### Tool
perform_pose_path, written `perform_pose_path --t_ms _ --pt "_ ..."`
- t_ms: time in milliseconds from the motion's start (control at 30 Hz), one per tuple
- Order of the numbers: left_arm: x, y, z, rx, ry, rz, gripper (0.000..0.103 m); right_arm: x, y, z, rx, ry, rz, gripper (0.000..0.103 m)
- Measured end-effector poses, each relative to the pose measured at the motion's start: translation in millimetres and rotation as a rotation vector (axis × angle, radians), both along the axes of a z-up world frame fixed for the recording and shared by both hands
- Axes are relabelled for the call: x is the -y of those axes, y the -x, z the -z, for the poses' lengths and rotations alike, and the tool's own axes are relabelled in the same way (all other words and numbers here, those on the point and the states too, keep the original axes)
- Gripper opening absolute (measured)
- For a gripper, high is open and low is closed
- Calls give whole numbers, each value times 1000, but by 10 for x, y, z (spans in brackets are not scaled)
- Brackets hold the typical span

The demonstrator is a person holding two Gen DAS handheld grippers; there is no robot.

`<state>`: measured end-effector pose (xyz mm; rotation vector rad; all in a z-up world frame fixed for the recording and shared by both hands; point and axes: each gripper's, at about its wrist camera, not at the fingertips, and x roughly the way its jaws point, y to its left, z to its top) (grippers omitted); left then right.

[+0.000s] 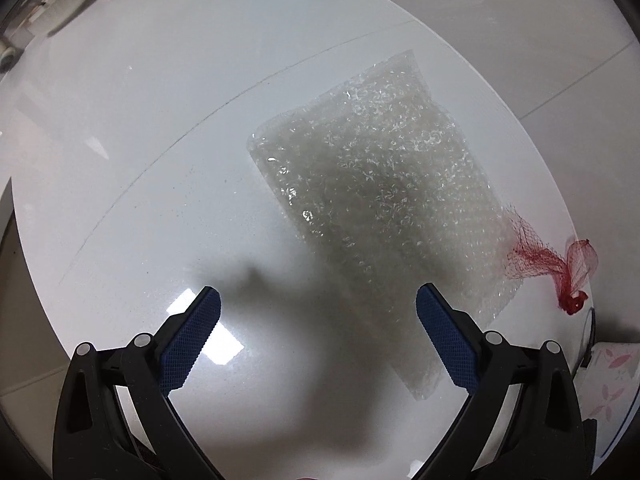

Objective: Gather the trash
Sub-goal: 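Move the left tool to the bubble wrap while the right tool approaches the red mesh net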

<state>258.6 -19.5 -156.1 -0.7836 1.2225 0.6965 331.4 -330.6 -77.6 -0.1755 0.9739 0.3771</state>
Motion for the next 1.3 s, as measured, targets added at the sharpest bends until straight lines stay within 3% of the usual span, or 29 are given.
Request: perform_pose_path --t_ms 233,533,600,700,800,1100,1300 --pt "-6 -166 185 -62 41 -48 93 28 -342 132 -19 6 -10 95" --pt "97 -348 254 -115 111 -36 53 97 -1017 281 -43 4 -100 95" --pt "119 -401 249 -111 137 -32 33 92 -1172 333 -61 0 -126 95" --pt "141 -450 260 -113 152 -35 18 44 -1347 427 -78 5 -175 95" --pt "109 -427 262 -89 163 -27 9 -8 -1478 559 -97 26 -214 95" --pt "-33 -298 84 -74 125 32 6 -247 -1583 806 -108 85 -304 80" --pt "-150 -156 -75 -64 110 66 6 -366 -1611 911 -131 101 -326 62"
